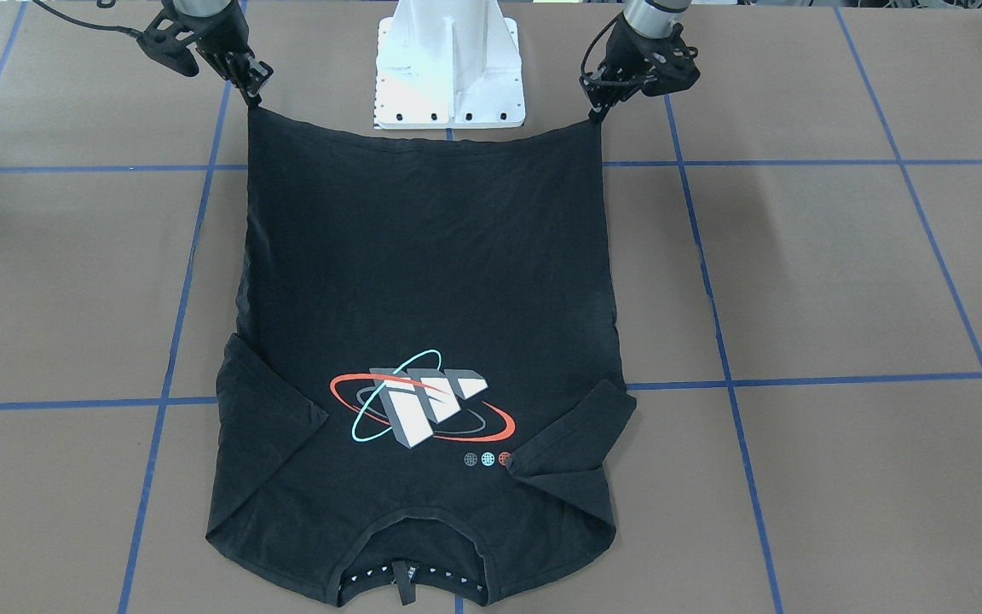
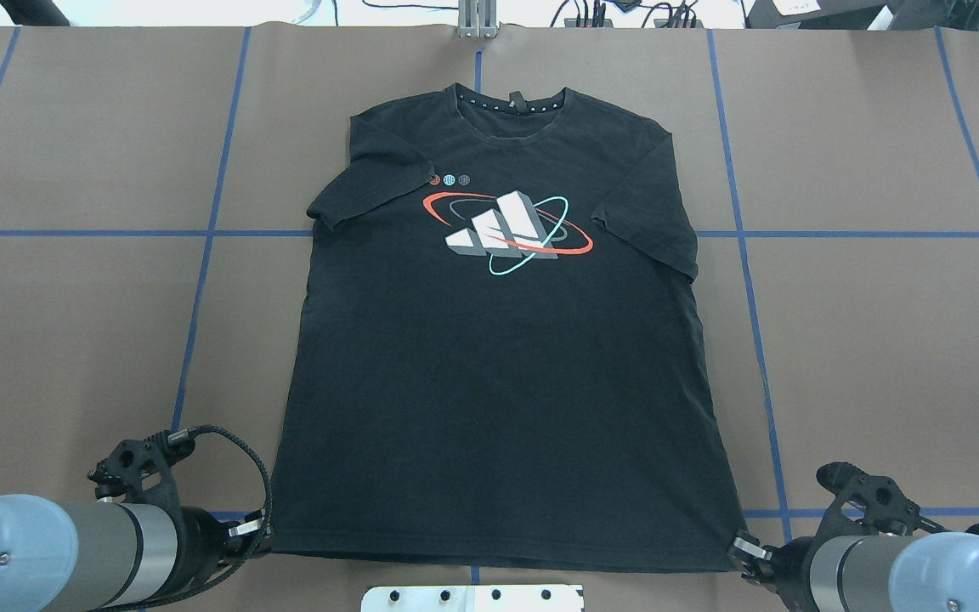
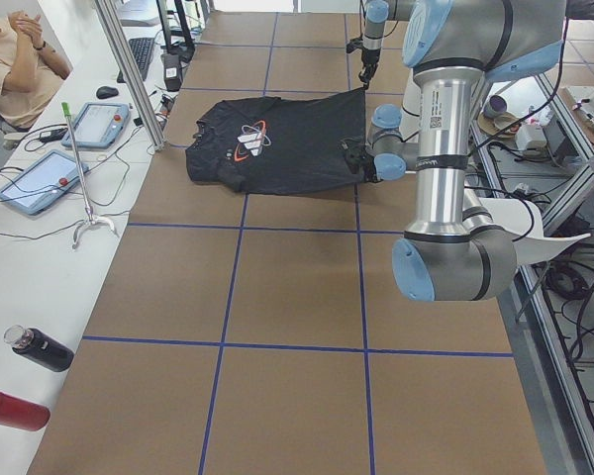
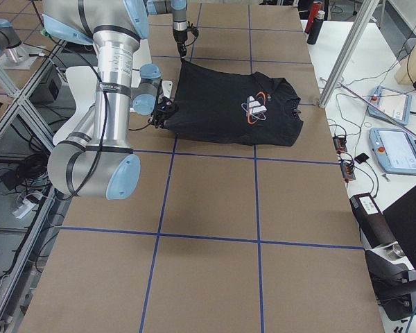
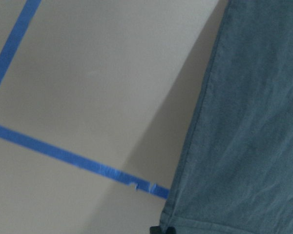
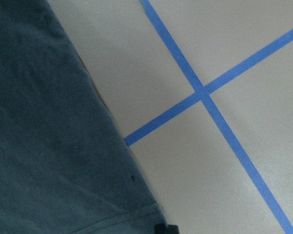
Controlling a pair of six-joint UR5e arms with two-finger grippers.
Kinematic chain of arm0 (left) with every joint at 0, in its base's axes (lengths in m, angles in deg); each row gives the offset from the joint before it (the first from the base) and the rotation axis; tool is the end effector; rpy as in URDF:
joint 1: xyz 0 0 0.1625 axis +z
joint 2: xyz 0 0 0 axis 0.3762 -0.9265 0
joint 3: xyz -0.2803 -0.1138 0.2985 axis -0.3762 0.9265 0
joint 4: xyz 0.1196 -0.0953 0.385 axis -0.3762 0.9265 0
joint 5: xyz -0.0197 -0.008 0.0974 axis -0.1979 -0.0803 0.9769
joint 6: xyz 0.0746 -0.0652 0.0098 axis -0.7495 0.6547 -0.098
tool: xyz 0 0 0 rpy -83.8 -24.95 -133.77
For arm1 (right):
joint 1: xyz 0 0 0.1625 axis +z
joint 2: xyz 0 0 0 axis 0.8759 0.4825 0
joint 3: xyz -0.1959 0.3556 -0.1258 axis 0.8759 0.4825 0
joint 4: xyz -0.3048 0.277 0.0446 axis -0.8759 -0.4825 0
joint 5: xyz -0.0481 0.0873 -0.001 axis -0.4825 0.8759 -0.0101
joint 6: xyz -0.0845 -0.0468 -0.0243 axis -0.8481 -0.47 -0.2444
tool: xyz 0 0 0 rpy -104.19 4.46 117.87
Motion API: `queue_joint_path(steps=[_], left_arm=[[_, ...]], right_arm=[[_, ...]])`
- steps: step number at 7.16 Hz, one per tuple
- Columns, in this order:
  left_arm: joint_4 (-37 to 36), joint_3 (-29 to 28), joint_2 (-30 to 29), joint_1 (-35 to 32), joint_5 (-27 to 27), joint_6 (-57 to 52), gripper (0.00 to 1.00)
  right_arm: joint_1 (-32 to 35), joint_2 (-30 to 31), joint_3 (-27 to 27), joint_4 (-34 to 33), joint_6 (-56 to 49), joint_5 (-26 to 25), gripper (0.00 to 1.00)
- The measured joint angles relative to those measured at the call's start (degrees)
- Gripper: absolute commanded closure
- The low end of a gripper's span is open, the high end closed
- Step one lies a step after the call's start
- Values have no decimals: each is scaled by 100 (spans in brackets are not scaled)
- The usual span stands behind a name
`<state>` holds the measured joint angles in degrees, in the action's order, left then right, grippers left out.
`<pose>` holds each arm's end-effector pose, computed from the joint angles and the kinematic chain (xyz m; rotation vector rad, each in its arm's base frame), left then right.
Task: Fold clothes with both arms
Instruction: 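Grasp the hem corners nearest the robot with both grippers, then lift the hem with both grippers and fold it toward the collar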
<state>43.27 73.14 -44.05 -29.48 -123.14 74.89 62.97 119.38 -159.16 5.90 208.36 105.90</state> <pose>0.4156 -0.1780 0.3124 -0.2138 1.0029 -0.3992 -0.3750 -0.1422 0.3597 -0.2438 -0.7818 0.5511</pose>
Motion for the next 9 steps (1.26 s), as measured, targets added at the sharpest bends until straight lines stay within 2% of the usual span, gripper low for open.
queue_joint_path(steps=[2, 4, 5, 6, 8, 9], left_arm=[[-114, 370, -2, 43, -182, 469, 100], [-136, 484, -140, -266, -206, 316, 100], [-141, 339, -376, -685, -211, -101, 100], [-149, -59, -779, -1244, -257, -598, 100], [-149, -1023, -1509, -2385, -587, -1499, 100], [-143, -1345, -1681, -2805, -711, -1860, 100]], right_arm=[[49, 22, -147, -5, 0, 87, 100], [815, -180, -106, -39, -43, 549, 100], [1484, -679, 201, -206, -298, 995, 100], [2156, -1420, 656, -626, -679, 1427, 100], [3117, -2800, 1284, -1937, -1515, 1757, 100], [3467, -3073, 1432, -2329, -1881, 1800, 100]])
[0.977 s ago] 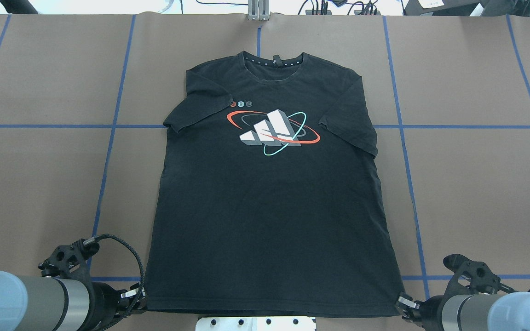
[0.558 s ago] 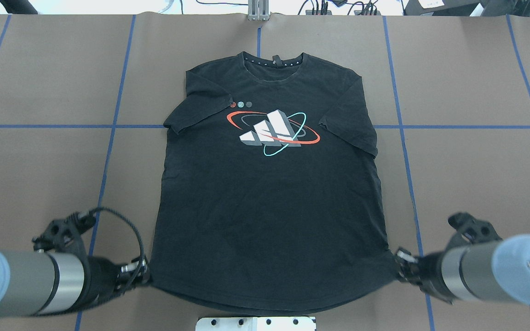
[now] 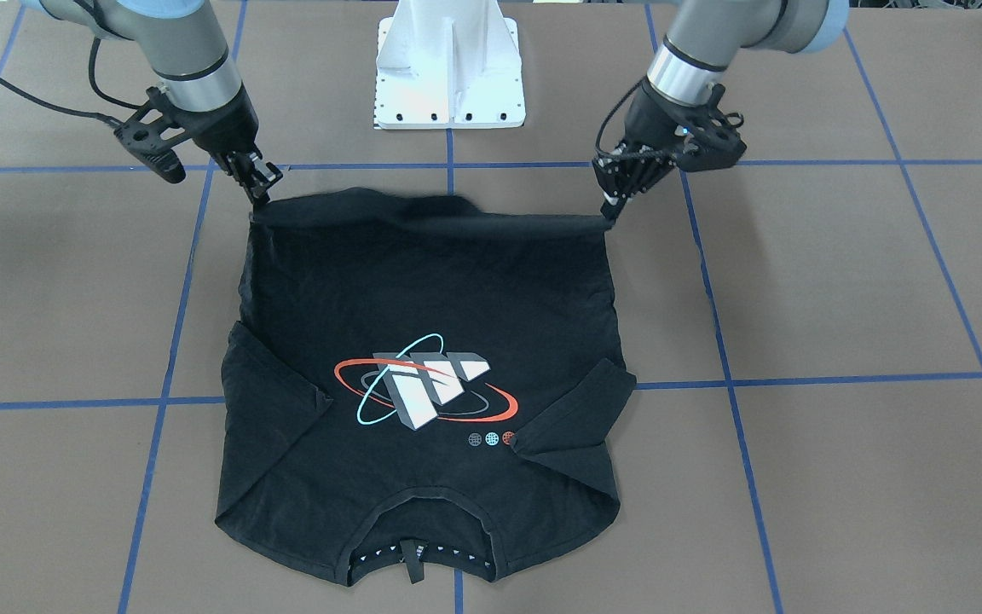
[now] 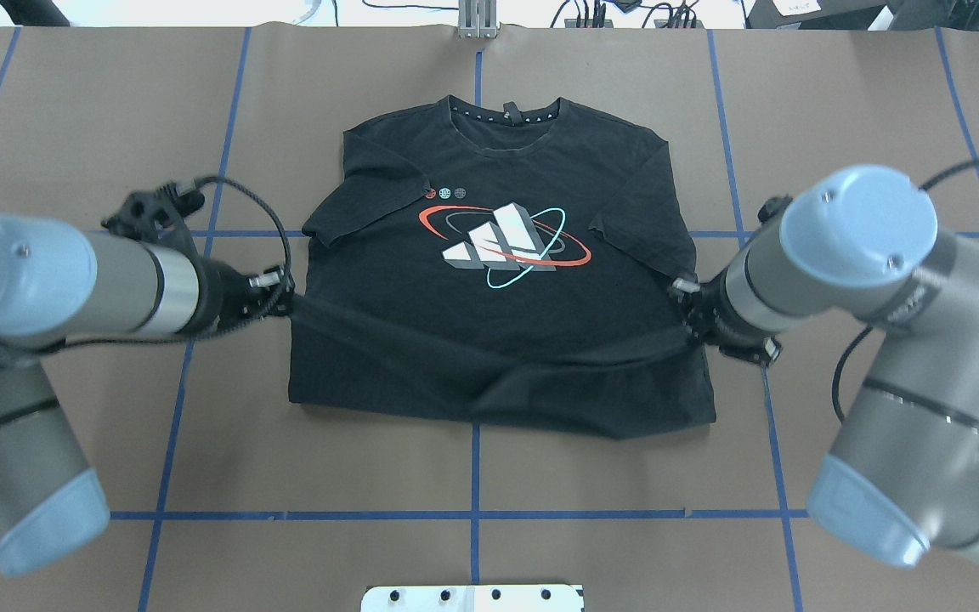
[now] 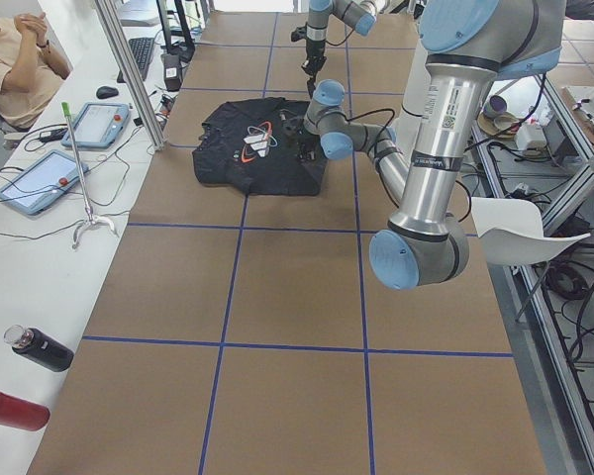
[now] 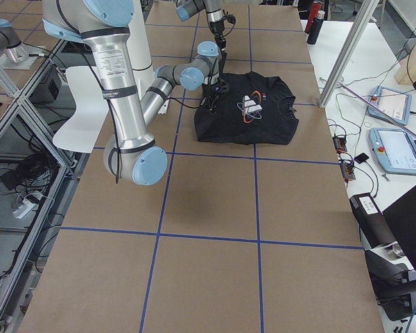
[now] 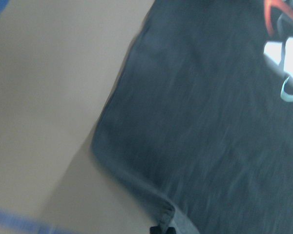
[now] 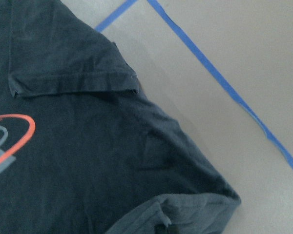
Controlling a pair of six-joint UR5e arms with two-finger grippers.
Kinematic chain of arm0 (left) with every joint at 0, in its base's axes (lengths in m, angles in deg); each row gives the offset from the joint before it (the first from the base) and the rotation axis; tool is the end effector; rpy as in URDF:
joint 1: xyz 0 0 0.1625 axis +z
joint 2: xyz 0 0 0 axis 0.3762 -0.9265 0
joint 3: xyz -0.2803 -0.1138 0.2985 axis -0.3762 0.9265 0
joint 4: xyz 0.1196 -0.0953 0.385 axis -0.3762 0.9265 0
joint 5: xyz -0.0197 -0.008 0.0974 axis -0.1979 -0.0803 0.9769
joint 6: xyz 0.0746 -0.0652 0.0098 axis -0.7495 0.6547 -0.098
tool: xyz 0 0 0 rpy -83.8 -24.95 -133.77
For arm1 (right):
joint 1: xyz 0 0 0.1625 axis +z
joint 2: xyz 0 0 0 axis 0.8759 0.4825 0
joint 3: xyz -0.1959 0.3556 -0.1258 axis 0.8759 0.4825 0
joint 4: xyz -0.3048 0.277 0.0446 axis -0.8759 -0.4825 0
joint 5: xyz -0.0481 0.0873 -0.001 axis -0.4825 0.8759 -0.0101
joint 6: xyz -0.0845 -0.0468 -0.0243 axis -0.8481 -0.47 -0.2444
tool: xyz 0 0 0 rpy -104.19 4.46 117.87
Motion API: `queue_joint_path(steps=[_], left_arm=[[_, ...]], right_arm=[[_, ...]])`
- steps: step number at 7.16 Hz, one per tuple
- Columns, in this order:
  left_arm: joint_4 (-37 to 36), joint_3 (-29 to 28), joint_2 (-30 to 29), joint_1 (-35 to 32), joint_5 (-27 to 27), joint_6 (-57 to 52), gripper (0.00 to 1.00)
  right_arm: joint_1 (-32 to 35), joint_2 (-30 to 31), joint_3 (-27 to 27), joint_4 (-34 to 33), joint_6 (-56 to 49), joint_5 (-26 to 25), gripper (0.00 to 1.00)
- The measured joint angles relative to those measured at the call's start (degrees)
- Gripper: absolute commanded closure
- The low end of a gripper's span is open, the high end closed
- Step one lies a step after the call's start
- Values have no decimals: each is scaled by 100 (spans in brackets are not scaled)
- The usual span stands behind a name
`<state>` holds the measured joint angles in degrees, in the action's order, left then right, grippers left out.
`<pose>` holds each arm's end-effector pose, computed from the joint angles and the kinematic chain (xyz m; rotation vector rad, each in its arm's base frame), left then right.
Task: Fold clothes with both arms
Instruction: 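Lift the hem with both grippers and fold it toward the collar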
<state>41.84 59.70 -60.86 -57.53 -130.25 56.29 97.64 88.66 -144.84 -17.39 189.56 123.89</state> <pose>0.3762 -0.4038 0.2737 0.1016 1.0697 -0.4773 -0.3634 -0.3928 0.2757 -0.1932 -0.7487 0.7125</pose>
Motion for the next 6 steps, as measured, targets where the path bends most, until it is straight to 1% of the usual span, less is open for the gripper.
queue_joint_path(steps=[2, 4, 5, 6], left_arm=[[48, -436, -143, -622, -75, -637, 100], [90, -908, -517, -940, -82, -856, 100], [207, -1218, -703, -1033, -79, -879, 100], [440, -1538, -839, -1126, -77, -893, 100]], right_arm=[[646, -256, 501, -212, -606, 36, 100], [1036, -686, 1156, -232, -1003, 34, 100], [1172, -1030, 1602, -220, -1163, 20, 100], [1308, -1412, 2163, -190, -1417, 2, 100]])
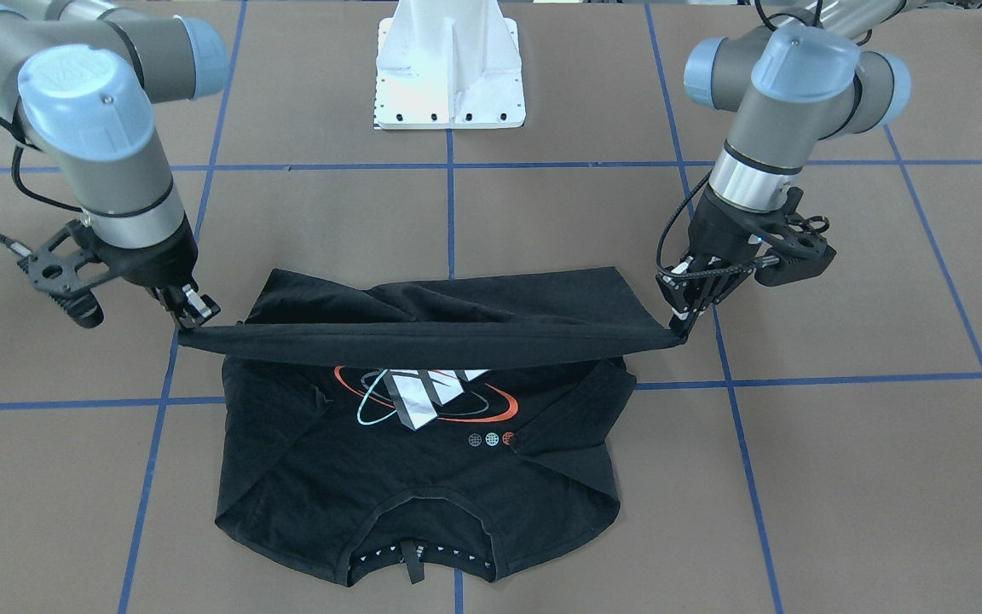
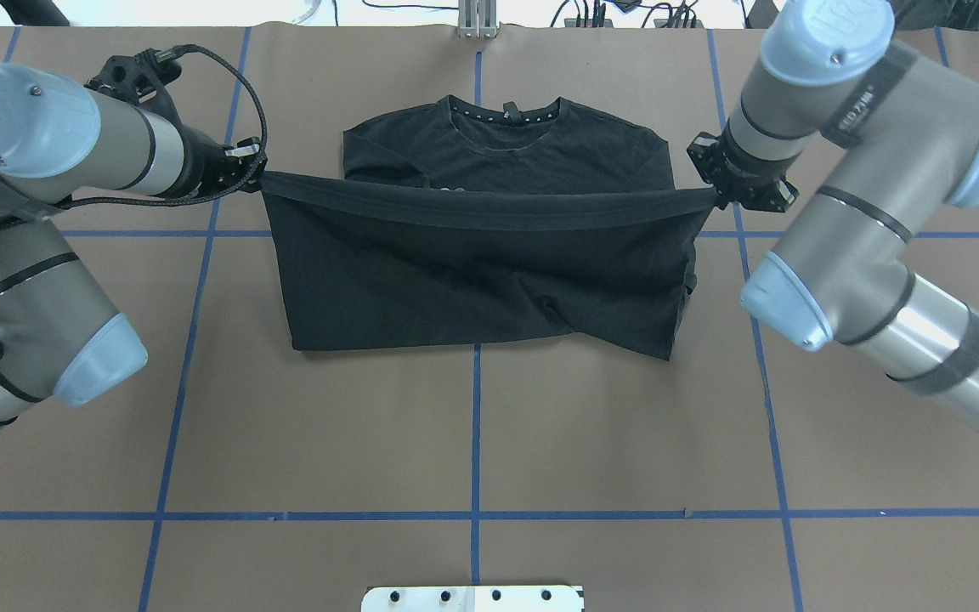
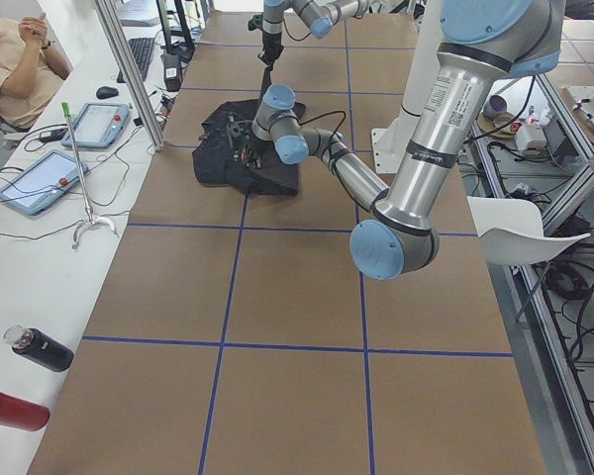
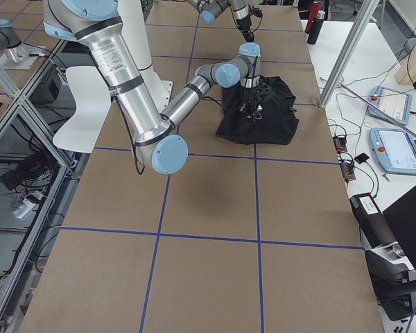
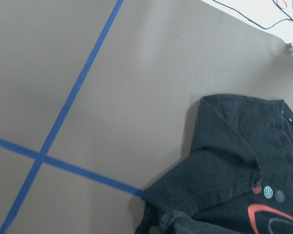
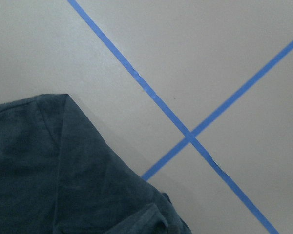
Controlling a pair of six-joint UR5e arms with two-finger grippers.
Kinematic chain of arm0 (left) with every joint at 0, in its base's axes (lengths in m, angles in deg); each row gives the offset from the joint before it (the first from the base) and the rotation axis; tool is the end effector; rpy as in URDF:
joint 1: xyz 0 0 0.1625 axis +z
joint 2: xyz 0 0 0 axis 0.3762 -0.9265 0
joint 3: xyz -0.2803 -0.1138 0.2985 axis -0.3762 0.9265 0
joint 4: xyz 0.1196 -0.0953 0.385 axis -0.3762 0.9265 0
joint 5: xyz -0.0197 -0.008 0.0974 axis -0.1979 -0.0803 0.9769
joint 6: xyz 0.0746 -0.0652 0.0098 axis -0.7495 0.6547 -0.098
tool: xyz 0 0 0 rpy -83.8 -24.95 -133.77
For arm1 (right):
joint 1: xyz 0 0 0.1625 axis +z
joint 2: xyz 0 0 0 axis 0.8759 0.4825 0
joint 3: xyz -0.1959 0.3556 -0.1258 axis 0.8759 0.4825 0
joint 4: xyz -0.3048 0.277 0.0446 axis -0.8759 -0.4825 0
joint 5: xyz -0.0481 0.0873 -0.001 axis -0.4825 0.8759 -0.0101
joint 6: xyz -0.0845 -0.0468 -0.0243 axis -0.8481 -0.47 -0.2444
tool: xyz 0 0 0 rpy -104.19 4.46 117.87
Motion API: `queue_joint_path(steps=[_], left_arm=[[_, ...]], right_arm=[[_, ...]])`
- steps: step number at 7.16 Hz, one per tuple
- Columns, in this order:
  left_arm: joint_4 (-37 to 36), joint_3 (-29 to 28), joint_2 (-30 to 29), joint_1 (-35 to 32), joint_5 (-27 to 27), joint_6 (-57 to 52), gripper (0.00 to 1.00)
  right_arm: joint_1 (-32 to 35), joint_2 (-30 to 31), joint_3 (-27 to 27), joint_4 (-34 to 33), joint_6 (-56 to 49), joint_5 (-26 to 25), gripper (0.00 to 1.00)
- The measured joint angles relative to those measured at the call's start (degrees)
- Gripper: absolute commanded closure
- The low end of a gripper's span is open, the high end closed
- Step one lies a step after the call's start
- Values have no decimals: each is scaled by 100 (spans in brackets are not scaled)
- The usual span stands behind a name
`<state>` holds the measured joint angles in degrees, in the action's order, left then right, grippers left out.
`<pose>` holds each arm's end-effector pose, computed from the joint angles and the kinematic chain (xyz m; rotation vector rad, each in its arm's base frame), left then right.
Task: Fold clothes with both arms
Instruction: 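Lift the hem with both grippers and fold it toward the collar, then release the hem near the collar and raise both grippers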
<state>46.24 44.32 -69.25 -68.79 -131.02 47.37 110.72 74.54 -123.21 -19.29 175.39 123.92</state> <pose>0.3524 -0.5337 0.2964 0.2546 1.0024 -0.5178 -0.3480 -0.5620 0.2885 -0.0879 -0.6262 0.7365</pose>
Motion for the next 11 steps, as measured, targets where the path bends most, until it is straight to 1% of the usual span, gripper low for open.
queue_joint_path(steps=[1, 2, 3, 4, 5, 6, 7, 9, 10, 11], left_arm=[[242, -341, -152, -66, 3, -5, 100], [408, -643, -313, -99, 9, -1, 100], [554, -966, -498, -108, 19, 14, 100], [857, -1396, -681, -113, 33, 32, 100], [1367, -1914, -785, -122, 47, 38, 100], [1888, -2387, -828, -145, 59, 38, 100], [2166, -2632, -844, -174, 83, 39, 100], [2364, -2822, -860, -189, 167, 44, 100], [2480, -2935, -899, -191, 198, 43, 96], [2563, -3059, -967, -191, 222, 43, 83]], right_arm=[[118, -325, 595, 137, -303, -13, 100], [191, -516, 1156, 516, -479, -20, 100], [217, -621, 1693, 1076, -546, -24, 100], [225, -717, 2118, 1473, -576, -47, 100], [225, -869, 2479, 1661, -595, -118, 100], [225, -1038, 2803, 1792, -606, -200, 100], [226, -1144, 3006, 1885, -632, -248, 100], [208, -1263, 3312, 2036, -693, -302, 100], [187, -1269, 3492, 2237, -702, -346, 100], [176, -1262, 3608, 2381, -706, -410, 97]])
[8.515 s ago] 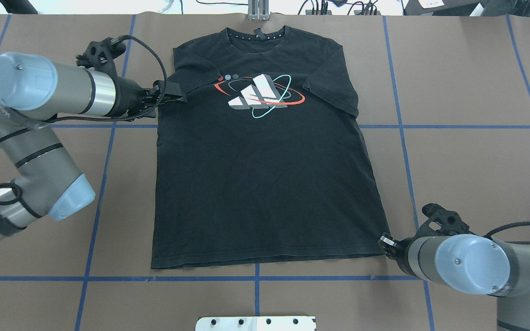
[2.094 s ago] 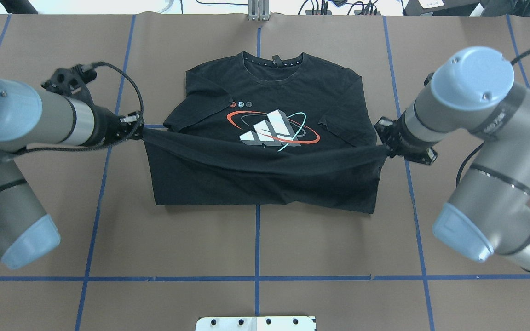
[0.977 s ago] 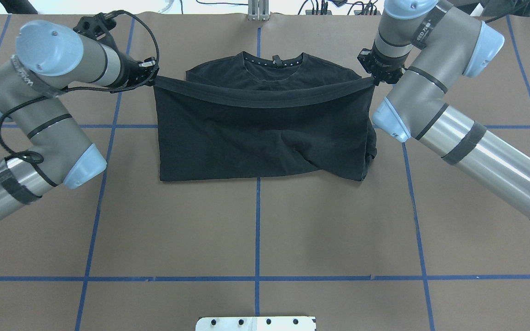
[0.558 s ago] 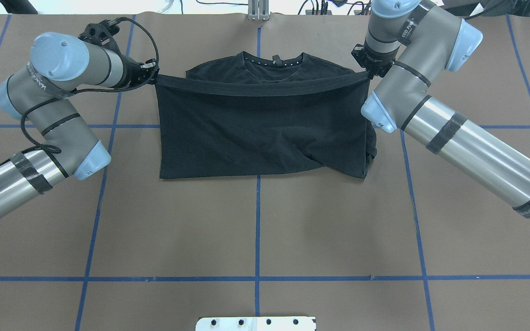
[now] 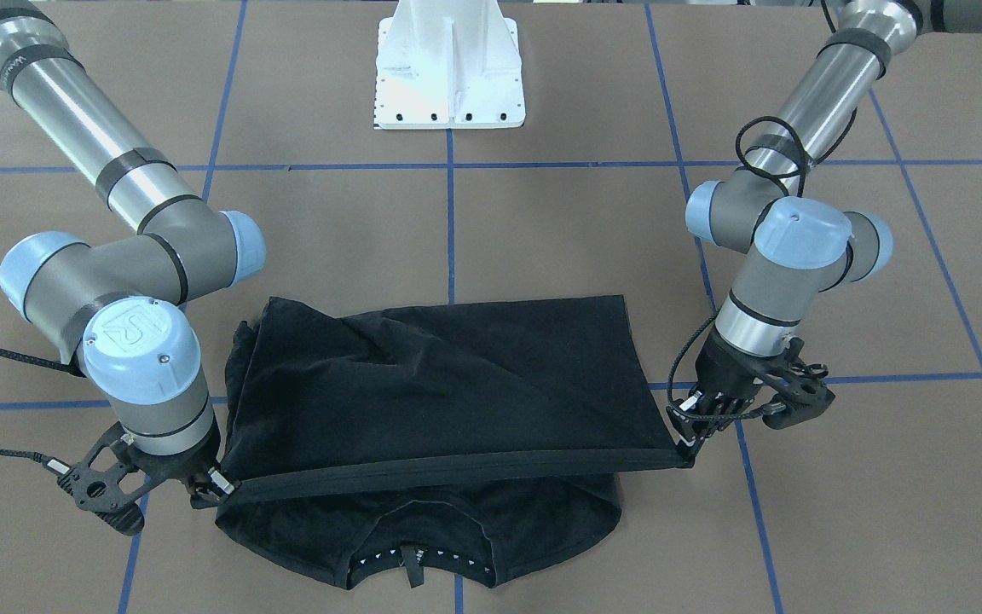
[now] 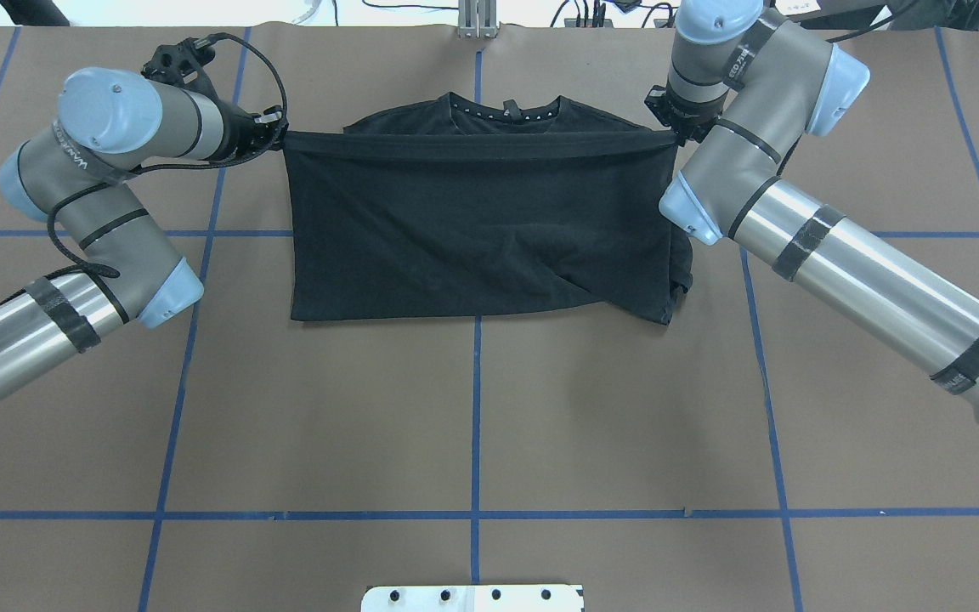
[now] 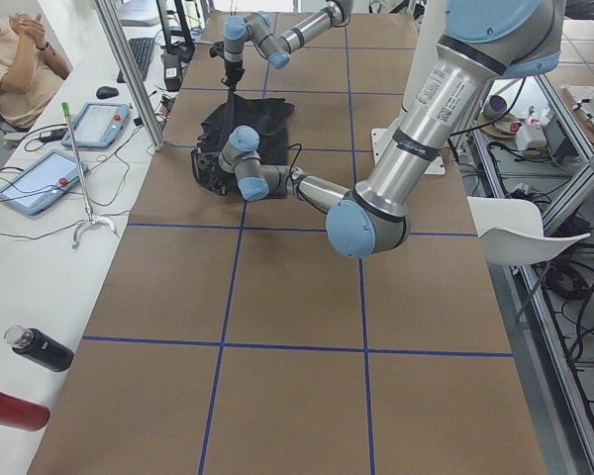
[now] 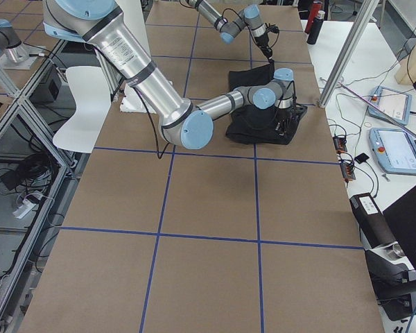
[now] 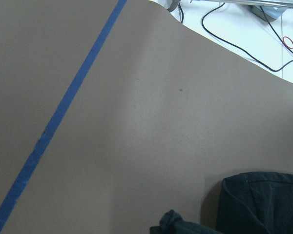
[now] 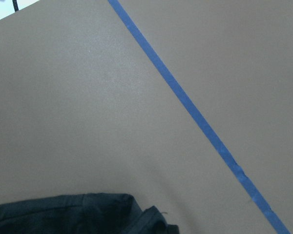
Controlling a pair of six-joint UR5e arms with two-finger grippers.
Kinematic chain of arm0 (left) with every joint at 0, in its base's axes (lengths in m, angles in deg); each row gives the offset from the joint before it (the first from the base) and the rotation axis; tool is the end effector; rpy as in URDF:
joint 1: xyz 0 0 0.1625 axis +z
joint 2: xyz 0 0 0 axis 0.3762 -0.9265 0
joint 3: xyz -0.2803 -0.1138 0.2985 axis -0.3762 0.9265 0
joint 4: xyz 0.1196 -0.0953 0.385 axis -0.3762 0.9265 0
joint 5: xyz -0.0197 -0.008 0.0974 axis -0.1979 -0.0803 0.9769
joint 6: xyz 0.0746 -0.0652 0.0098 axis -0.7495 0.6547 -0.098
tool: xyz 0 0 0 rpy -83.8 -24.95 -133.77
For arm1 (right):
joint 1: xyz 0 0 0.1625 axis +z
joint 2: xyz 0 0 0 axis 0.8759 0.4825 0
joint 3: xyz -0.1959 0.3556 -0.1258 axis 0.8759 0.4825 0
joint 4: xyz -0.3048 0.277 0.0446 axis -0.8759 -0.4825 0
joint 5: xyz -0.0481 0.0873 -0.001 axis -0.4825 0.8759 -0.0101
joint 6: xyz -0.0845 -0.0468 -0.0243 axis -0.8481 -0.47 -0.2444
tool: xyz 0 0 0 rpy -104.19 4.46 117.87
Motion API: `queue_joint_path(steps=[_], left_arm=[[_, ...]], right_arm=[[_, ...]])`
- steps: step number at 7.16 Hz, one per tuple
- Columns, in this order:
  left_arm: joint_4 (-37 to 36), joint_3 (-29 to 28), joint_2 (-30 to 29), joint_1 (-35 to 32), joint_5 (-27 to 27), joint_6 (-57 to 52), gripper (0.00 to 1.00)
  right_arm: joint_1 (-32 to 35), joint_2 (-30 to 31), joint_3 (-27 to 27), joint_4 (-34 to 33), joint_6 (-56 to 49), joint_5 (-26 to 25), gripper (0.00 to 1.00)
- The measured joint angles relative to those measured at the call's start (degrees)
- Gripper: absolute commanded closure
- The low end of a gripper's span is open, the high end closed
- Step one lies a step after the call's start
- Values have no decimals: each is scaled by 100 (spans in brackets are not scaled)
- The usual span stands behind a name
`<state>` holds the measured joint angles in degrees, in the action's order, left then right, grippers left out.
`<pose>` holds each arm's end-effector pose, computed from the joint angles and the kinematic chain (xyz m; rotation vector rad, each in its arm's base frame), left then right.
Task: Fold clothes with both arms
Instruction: 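Release the hem near the collar and raise both grippers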
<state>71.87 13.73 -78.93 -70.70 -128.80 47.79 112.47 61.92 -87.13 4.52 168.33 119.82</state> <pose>0.4101 -0.6367 0.3812 0.3417 1.0586 -0.5556 -0.4220 -0.6973 0.3683 0.0268 -0.6004 0.6670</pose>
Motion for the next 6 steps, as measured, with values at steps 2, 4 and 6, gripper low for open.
queue_joint_path(steps=[2, 4, 6], left_arm=[[57, -212, -131, -14, 40, 8, 63], [69, -325, -198, -115, 52, 5, 53], [72, -312, -219, -219, 42, 3, 52]], right_arm=[[-10, -58, 80, 98, 15, -50, 42], [-24, -249, 223, 155, 41, -55, 29], [-45, -152, -64, 242, 151, -52, 28]])
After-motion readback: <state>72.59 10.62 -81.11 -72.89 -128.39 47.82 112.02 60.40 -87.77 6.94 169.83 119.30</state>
